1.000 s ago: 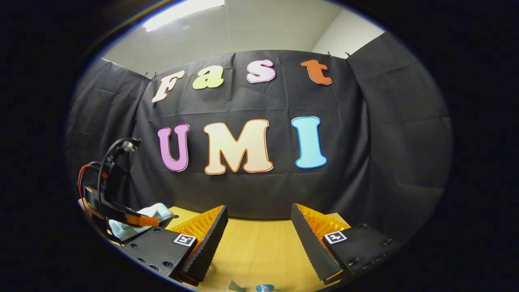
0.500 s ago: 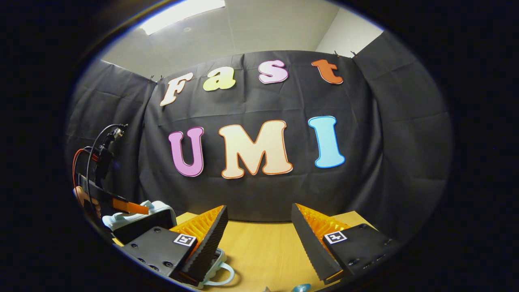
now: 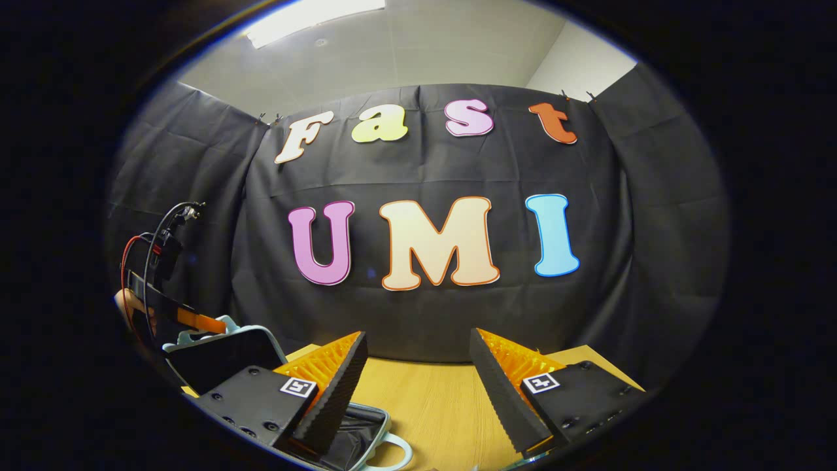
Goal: First open the suitcase, pack the skin care products into it, and then close the suitcase.
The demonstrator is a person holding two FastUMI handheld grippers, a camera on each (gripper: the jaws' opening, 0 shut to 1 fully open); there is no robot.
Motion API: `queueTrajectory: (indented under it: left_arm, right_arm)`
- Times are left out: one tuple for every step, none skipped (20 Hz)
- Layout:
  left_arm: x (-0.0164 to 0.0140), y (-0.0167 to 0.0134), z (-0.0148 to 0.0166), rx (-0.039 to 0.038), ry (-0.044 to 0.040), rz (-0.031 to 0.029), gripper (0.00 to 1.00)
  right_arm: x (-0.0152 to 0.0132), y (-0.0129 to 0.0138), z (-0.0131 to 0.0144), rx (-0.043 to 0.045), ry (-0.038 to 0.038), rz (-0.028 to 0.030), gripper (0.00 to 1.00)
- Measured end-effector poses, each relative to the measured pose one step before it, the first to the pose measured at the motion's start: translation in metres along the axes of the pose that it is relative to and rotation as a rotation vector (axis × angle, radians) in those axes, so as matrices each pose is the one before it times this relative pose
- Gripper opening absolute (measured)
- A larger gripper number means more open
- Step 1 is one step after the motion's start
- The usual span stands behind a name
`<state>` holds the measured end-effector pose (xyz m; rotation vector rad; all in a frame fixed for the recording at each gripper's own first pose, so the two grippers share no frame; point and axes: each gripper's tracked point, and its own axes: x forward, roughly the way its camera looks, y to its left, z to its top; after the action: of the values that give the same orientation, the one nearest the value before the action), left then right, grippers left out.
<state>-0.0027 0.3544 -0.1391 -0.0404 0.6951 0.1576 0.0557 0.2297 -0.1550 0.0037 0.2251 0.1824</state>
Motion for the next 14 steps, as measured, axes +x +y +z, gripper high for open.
queueTrajectory:
  left_arm:
    - [0.00315, 0.01242, -0.00189, -0.00046, 0.00695, 0.01627, 0.0]
    - [0.00343, 0.01249, -0.00266, 0.00194, 0.00607, 0.01143, 0.0]
    - [0.00371, 0.01228, -0.00313, -0.00552, 0.00613, 0.01451, 0.0]
    - [0.00362, 0.0119, -0.0028, -0.00397, 0.00604, 0.01259, 0.0]
    - [0.00391, 0.00931, -0.00094, -0.00837, 0.0012, 0.00623, 0.0]
    - [0.00394, 0.01002, -0.0049, -0.00672, 0.01323, 0.01076, 0.0]
    - [0.00495, 0.00963, -0.00151, -0.005, 0.0098, 0.0061, 0.0]
    - [0.00327, 0.00914, -0.00482, -0.01039, 0.00775, 0.00712, 0.0]
    - [0.00415, 0.01024, -0.00485, -0.00794, 0.01118, 0.01244, 0.0]
    - [0.00486, 0.00875, -0.00642, -0.00479, 0.01225, 0.00861, 0.0]
    - [0.00378, 0.00987, -0.00532, -0.00872, 0.01292, 0.01541, 0.0]
    - [0.00514, 0.01124, -0.00666, -0.00672, 0.01296, 0.01653, 0.0]
    - [0.00473, 0.00993, -0.00495, -0.00651, 0.01263, 0.0136, 0.0]
    - [0.00427, 0.01295, -0.00643, -0.00476, 0.00698, 0.03017, 0.0]
  right_arm:
    - [0.00191, 0.00442, -0.00023, -0.00566, 0.00076, -0.00296, 0.98]
    - [0.00107, 0.00457, -0.00078, -0.00448, 0.0013, -0.00338, 0.98]
    - [0.00179, 0.00375, -0.00144, -0.00247, 0.00329, -0.00244, 0.98]
    - [0.00233, 0.00434, -0.00123, -0.00102, 0.00484, -0.00095, 0.98]
    - [0.00169, 0.00415, -0.00131, -0.00115, 0.00556, 0.00077, 0.98]
    - [0.00076, 0.00332, -0.00039, -0.00007, 0.00128, 0.00062, 0.98]
    - [0.0017, 0.00343, 0.00159, -0.00039, -0.00287, 0.00063, 0.97]
    - [0.00122, 0.00379, 0.0007, -0.00267, -0.00341, 0.00145, 0.98]
    - [0.00099, 0.00376, 0.00089, -0.00609, -0.00067, 0.00136, 0.98]
    - [0.00044, 0.00354, -0.0019, -0.00737, 0.00158, 0.00237, 0.97]
    - [0.00117, 0.00286, -0.00061, -0.00737, 0.00238, 0.00225, 0.97]
    - [0.00153, 0.00226, -0.00121, -0.00584, 0.00319, 0.00206, 0.98]
    - [0.00142, 0.00235, -0.00126, -0.00346, 0.00492, 0.00186, 0.97]
    - [0.00143, 0.00162, -0.00024, -0.00097, 0.00473, 0.00238, 0.98]
